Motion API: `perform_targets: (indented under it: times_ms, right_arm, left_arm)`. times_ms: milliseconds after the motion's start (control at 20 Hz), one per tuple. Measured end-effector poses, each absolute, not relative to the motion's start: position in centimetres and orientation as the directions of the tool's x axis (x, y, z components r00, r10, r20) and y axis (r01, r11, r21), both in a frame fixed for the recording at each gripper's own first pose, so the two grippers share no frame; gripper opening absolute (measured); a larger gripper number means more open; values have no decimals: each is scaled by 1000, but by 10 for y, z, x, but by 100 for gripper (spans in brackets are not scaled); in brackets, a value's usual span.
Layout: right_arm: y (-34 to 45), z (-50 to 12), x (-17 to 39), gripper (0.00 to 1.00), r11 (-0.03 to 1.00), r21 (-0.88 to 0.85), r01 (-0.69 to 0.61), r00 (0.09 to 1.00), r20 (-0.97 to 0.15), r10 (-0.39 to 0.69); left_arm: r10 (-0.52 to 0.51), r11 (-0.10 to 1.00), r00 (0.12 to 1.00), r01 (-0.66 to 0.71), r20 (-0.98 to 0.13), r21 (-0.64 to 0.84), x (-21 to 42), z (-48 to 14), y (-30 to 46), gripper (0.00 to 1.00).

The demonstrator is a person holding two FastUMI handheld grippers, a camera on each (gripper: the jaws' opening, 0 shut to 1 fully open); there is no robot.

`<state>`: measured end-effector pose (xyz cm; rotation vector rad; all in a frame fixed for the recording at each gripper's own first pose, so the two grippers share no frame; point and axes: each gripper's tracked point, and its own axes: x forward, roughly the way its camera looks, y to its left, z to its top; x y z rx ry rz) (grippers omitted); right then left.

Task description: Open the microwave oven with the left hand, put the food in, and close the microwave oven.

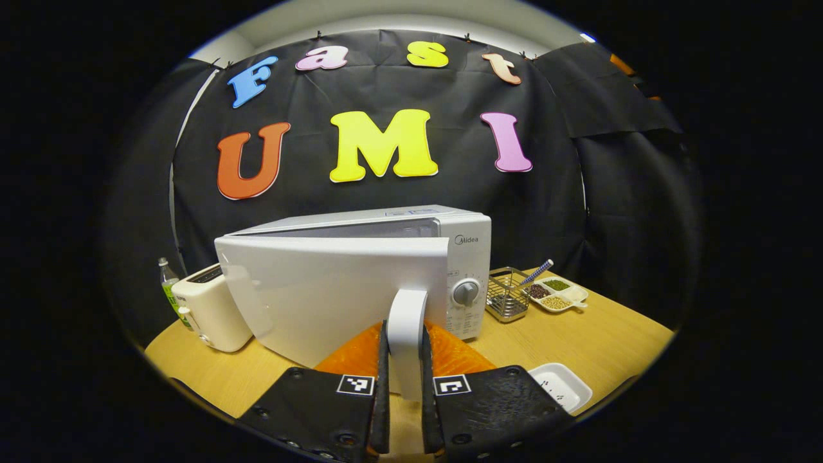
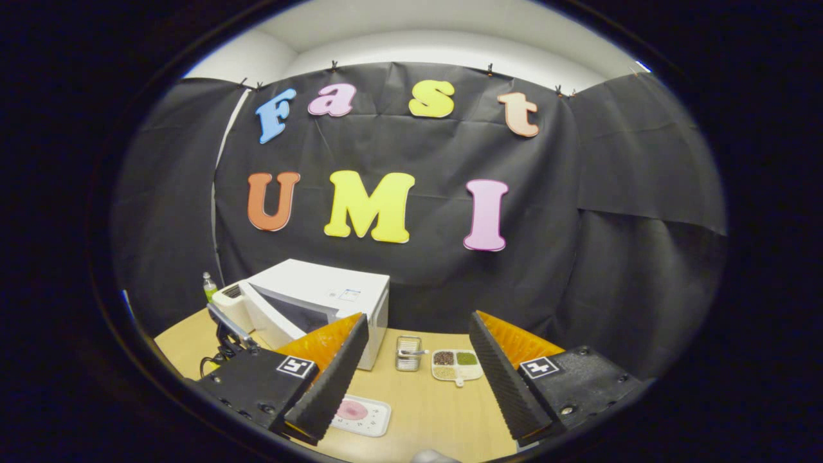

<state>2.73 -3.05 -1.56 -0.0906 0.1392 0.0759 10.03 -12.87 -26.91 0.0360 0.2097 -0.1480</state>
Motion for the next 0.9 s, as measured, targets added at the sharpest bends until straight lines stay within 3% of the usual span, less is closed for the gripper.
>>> perform_targets:
  times_ms: [50, 100, 150, 200, 250, 300, 400, 450, 550, 600, 700, 750, 850, 900]
  right_arm:
    - [-27, -18, 26, 100, 993, -79, -91, 986, -147, 79]
    - [-24, -21, 23, 95, 992, -79, -99, 984, -155, 86]
    - [-23, -23, 22, 100, 991, -83, -102, 983, -159, 88]
    - [-24, -24, 21, 100, 991, -82, -103, 983, -160, 89]
    - [-23, -23, 20, 100, 992, -71, -106, 983, -160, 93]
    - [-21, -25, 19, 100, 992, -59, -107, 982, -164, 97]
    - [-18, -29, 19, 95, 993, -41, -110, 980, -172, 101]
    - [-15, -30, 18, 100, 993, -37, -111, 979, -174, 103]
    - [-6, -33, 16, 94, 990, -44, -135, 978, -167, 126]
    - [1, -33, 14, 100, 988, -41, -152, 977, -161, 143]
    - [3, -42, 15, 94, 987, -46, -154, 975, -172, 144]
    - [5, -45, 14, 100, 987, -43, -155, 974, -176, 146]
    - [13, -53, 11, 95, 987, -33, -160, 970, -189, 151]
    - [16, -56, 9, 100, 986, -29, -163, 969, -193, 154]
  left_arm:
    - [-118, 989, 971, 134, -209, 68, 96, -269, -120, 31]
    - [-99, 988, 973, 122, -210, 100, 91, -269, -112, 33]
    - [-84, 989, 975, 108, -208, 104, 87, -267, -105, 34]
    - [-67, 992, 977, 88, -203, 94, 84, -267, -96, 49]
    - [-64, 994, 976, 81, -209, 75, 82, -267, -91, 56]
    - [-56, 996, 974, 70, -220, 56, 78, -267, -86, 77]
    - [-68, 997, 970, 71, -234, 3, 69, -267, -80, 96]
    - [-67, 998, 968, 69, -241, 3, 61, -266, -75, 97]
    - [-55, 998, 968, 59, -245, 12, 47, -265, -62, 96]
    - [-48, 999, 967, 52, -250, 9, 40, -266, -56, 96]
    - [-32, 999, 964, 35, -264, 8, 25, -267, -41, 96]
    - [-23, 1000, 963, 27, -269, 12, 18, -267, -34, 96]
    - [-2, 1000, 961, 9, -277, 25, 2, -267, -15, 96]
    - [10, 1000, 959, -1, -282, 31, -5, -268, -5, 96]
